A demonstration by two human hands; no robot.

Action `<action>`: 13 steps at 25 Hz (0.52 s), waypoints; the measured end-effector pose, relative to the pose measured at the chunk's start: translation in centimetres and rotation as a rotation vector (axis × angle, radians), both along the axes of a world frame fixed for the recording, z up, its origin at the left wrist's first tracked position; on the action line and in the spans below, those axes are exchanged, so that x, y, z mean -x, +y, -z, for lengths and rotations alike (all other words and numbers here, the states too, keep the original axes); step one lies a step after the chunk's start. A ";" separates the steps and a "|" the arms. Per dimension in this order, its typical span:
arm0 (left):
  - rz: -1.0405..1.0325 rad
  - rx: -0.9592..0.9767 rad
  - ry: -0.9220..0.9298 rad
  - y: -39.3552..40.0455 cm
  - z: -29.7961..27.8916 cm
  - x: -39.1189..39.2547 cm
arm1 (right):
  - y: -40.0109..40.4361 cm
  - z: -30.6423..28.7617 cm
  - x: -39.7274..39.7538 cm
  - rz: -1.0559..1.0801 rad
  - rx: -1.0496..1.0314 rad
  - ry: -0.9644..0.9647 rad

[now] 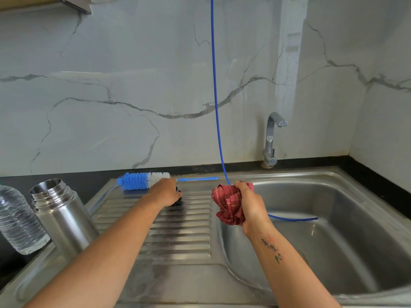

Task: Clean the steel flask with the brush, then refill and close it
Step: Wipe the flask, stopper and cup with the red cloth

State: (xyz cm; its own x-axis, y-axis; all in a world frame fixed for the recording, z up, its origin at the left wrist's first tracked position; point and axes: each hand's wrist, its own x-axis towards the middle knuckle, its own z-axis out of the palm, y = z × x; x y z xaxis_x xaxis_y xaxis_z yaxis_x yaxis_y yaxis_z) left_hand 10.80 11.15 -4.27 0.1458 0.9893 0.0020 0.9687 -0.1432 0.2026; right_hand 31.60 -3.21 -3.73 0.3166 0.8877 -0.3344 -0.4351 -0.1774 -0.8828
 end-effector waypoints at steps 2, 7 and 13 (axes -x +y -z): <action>0.008 -0.010 -0.034 0.4 0.5 0.3 | 0.0 0.1 0.0 0.004 0.009 -0.007; 0.029 -0.095 -0.259 -0.1 0.4 0.8 | -0.4 -0.3 0.4 0.032 -0.001 -0.030; -0.147 0.248 -1.529 -6.6 -0.1 -2.3 | -1.3 -1.2 1.7 0.276 -0.365 -0.226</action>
